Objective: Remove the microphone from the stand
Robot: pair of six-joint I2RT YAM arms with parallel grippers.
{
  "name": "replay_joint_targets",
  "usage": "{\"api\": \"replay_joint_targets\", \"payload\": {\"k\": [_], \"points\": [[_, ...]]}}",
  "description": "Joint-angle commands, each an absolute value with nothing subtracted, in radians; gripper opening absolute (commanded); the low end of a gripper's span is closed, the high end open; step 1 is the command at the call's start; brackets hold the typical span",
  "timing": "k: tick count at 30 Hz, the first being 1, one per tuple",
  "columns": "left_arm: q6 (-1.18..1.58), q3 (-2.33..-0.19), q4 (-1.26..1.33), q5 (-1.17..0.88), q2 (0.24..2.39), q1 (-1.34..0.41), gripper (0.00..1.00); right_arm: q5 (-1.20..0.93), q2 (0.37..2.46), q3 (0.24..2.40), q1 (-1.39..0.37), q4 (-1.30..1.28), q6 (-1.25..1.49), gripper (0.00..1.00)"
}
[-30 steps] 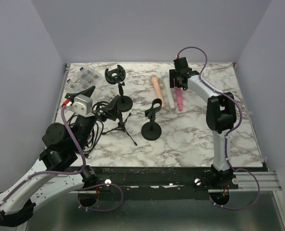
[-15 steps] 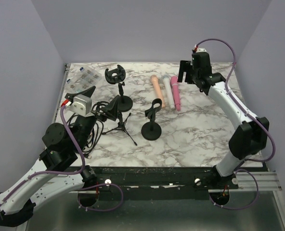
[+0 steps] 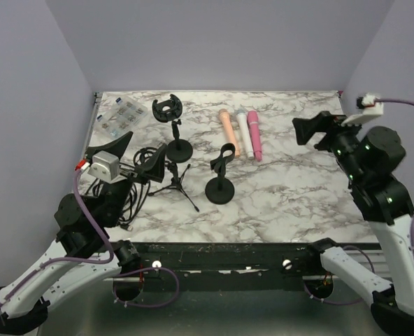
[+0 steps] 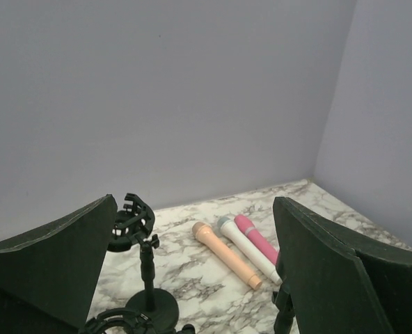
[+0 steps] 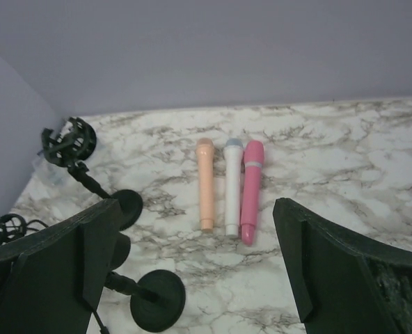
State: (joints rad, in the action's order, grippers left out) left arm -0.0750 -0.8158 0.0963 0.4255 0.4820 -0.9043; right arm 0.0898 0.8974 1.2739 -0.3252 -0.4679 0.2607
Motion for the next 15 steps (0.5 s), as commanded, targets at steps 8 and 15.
{"api": "replay_joint_targets", "payload": {"k": [8,15], "points": [[-0.161,-0.754,0.248,0.474,0.402,-0.908,0.99,0.201,0.652,1.28,-0.321,-0.547,0.273,1.0],[-0.188,-0.752,0.254,0.501,0.423,-0.908,0.98,0.219,0.637,1.289,-0.321,-0.552,0.262,1.0]]}}
